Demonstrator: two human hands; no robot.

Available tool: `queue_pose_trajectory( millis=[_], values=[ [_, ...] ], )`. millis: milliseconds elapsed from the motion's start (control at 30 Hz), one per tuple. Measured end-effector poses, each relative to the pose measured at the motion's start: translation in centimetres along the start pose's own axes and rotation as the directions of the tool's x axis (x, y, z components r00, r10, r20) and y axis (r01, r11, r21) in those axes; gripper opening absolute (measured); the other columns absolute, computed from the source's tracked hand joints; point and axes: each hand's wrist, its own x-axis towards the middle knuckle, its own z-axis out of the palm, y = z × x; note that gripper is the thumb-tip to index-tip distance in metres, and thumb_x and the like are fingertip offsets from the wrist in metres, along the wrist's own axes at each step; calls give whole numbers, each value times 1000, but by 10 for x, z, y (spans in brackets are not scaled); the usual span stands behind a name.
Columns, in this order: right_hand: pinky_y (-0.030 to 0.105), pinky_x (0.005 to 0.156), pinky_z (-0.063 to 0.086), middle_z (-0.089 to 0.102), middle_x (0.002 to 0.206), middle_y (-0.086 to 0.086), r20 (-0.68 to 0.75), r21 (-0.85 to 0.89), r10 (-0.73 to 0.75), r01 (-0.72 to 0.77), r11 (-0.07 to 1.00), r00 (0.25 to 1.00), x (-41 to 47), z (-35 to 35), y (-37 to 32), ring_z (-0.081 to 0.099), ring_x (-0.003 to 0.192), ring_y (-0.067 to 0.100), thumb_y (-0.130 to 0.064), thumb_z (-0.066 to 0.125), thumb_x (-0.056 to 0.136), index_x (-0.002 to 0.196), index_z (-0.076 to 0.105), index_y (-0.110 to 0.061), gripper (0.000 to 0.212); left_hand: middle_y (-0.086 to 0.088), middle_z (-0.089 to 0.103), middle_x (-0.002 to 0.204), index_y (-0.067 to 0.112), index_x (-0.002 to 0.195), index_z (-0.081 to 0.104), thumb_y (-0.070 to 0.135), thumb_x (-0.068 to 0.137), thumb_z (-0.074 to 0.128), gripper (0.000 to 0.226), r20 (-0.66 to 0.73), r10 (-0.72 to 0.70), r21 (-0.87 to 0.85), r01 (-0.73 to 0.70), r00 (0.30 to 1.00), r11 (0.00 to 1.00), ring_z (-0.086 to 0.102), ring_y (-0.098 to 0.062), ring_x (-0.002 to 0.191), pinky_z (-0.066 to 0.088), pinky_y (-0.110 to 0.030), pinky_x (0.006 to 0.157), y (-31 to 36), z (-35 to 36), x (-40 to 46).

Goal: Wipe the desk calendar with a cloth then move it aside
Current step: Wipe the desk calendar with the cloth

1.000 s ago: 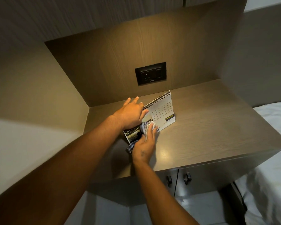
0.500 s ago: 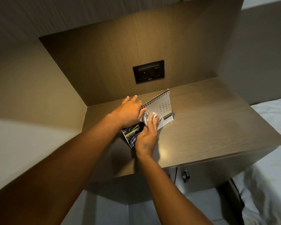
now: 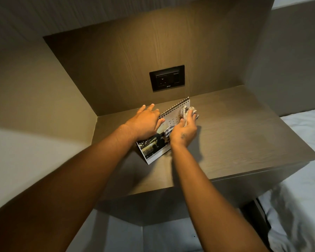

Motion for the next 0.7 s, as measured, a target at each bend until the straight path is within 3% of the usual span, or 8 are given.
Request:
queue_pose_trajectory(
  millis=[100, 200, 300, 433, 567, 700],
  values=[
    [17, 115, 20, 32, 162, 10, 65, -36, -47, 49, 998, 997, -47, 6, 22, 24, 152, 24, 3, 50, 98, 146, 45, -12, 51, -18, 42, 153, 1, 143, 43, 41, 106, 32, 55, 0, 4, 5, -4, 1000, 1000, 15, -28, 151, 6, -48, 122, -1, -1, 0],
    [17, 113, 18, 29, 164, 6, 146, -69, -48, 59, 996, 988, -72, 7, 33, 20, 153, 20, 2, 50, 99, 148, 42, -16, 54, -17, 42, 153, 3, 143, 43, 41, 106, 32, 54, -1, 5, -15, -5, 1000, 1000, 16, -27, 151, 6, -48, 122, -1, 0, -1],
    [15, 112, 19, 33, 161, 13, 131, -49, -41, 48, 998, 990, -55, 2, 27, 25, 151, 25, 6, 49, 97, 145, 46, -12, 51, -17, 42, 153, 2, 143, 43, 42, 106, 32, 55, -1, 1, -11, -1, 1000, 1000, 17, -27, 151, 6, -48, 122, -2, 1, -1],
    [44, 117, 39, 42, 157, 16, 39, 1, 3, -3, 1000, 999, -3, 0, 6, 41, 144, 32, 6, 49, 97, 145, 46, -11, 50, -18, 39, 155, 3, 144, 42, 43, 106, 32, 56, -14, -15, -17, 15, 1000, 1000, 18, -28, 150, 6, -47, 121, 0, 3, -1],
    [45, 114, 42, 41, 158, 10, 23, -5, 32, -32, 999, 999, 23, -2, -3, 40, 145, 28, 3, 48, 99, 146, 45, -15, 50, -17, 35, 157, 4, 148, 37, 44, 106, 33, 58, -6, -29, -27, 29, 1000, 999, 17, -27, 151, 5, -45, 121, -2, 3, -1],
    [44, 113, 43, 46, 154, 16, 49, -49, 29, -27, 998, 998, -13, 1, 13, 48, 138, 33, -1, 51, 99, 146, 46, -17, 50, -19, 38, 155, 2, 146, 39, 41, 106, 33, 56, -6, -16, -13, 15, 1000, 1000, 19, -27, 150, 7, -46, 121, -2, 3, -2]
  ],
)
